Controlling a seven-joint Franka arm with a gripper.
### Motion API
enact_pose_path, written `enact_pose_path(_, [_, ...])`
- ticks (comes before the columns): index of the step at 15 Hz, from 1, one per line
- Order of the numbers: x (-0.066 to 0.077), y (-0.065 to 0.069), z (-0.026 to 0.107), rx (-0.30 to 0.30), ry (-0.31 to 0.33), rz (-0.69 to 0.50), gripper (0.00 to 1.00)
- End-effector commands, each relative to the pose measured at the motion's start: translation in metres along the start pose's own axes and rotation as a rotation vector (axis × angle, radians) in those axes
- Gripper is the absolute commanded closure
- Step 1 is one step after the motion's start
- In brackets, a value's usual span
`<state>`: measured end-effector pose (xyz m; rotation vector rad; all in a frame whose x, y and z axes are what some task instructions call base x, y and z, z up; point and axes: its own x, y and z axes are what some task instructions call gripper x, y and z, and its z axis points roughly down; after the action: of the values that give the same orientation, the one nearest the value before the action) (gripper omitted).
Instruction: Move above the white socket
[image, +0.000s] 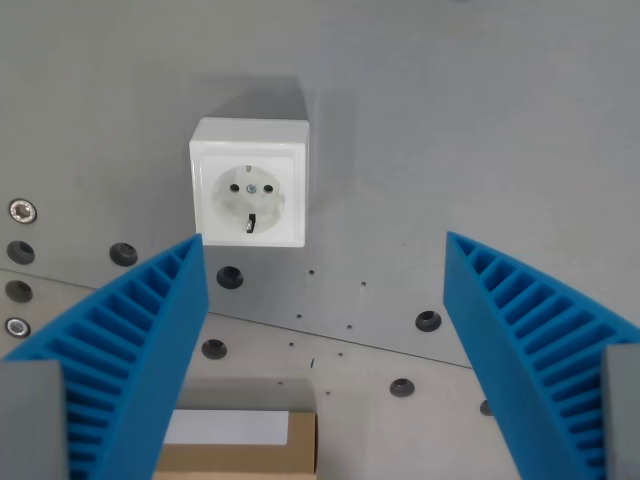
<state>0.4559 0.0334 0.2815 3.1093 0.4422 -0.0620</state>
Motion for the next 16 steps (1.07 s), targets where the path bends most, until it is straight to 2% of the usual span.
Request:
enact_pose_path(1, [-0.006,-0.009,0.015,-0.031,0.103,0.032,0.0])
enact_pose_path(16, [-0.014,-0.027,0.067,-0.036,0.096,0.051,0.0])
